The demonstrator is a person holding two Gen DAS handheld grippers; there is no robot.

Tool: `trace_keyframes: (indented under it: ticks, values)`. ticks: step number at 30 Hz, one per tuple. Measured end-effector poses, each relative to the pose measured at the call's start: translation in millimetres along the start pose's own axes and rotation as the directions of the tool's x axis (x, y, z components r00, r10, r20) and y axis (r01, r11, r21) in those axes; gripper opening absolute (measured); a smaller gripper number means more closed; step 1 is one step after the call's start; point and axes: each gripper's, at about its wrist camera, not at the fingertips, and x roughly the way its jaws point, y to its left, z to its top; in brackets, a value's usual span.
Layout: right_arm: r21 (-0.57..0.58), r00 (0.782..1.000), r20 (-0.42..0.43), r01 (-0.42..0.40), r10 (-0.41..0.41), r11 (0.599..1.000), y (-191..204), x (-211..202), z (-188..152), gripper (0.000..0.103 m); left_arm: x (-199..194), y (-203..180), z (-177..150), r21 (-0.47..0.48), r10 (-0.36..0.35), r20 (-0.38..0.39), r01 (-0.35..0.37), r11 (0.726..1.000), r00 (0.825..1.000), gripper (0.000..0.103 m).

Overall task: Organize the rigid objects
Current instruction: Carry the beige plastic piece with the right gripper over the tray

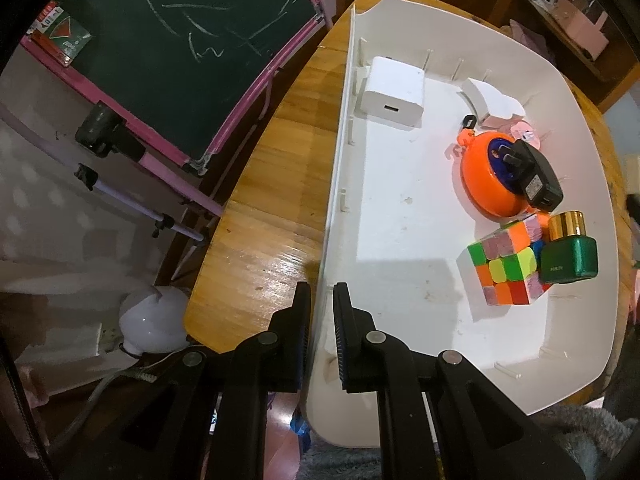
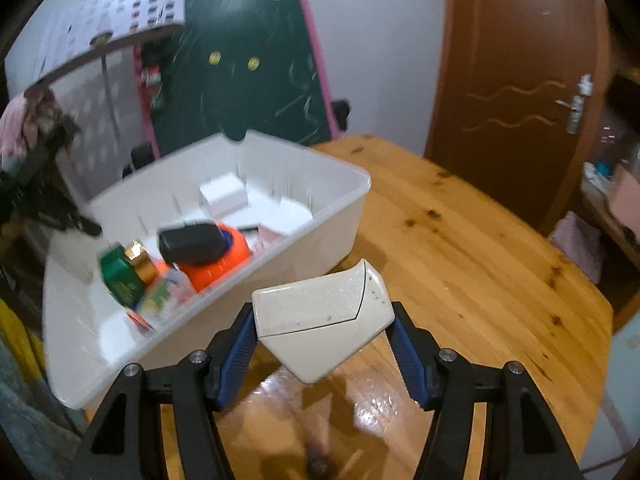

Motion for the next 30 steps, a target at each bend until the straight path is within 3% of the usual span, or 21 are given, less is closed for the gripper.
trace_keyframes:
  ticks: [4, 8, 17, 23, 30]
  values:
    - [0.076, 0.995, 0.048, 0.084, -0.087, 0.994, 12.5, -34.2, 10.6, 0.065, 0.1, -1.6, -0.4, 0.04, -0.003, 0.012, 0.003, 0.999, 1.0, 0.012]
    - [0.115, 0.988, 0.092, 0.116, -0.127, 0.987, 30.6, -55.9, 23.4, 0.065, -1.7, -5.0, -3.0, 0.079, 0.0, 0.03, -0.002, 0.997, 1.0, 0.012]
    - [0.025, 0.975, 0.151, 0.163, -0.165, 0.986, 89.0, -82.9, 55.7, 0.065, -4.5, 0.9, -6.6, 0.096, -0.063, 0.065, 0.057, 0.994, 0.996, 0.012]
    - [-0.052, 0.975, 0.143, 0.176, -0.167, 0.983, 123.2, -67.6, 66.6, 0.065, -7.6, 3.7, -10.7, 0.097, -0.097, 0.08, 0.089, 0.991, 0.992, 0.012]
    - [-0.127, 0.983, 0.04, 0.184, -0.181, 0.975, 146.3, -12.6, 51.0, 0.065, -9.4, 4.1, -13.9, 0.107, -0.104, 0.102, 0.093, 0.99, 0.989, 0.012]
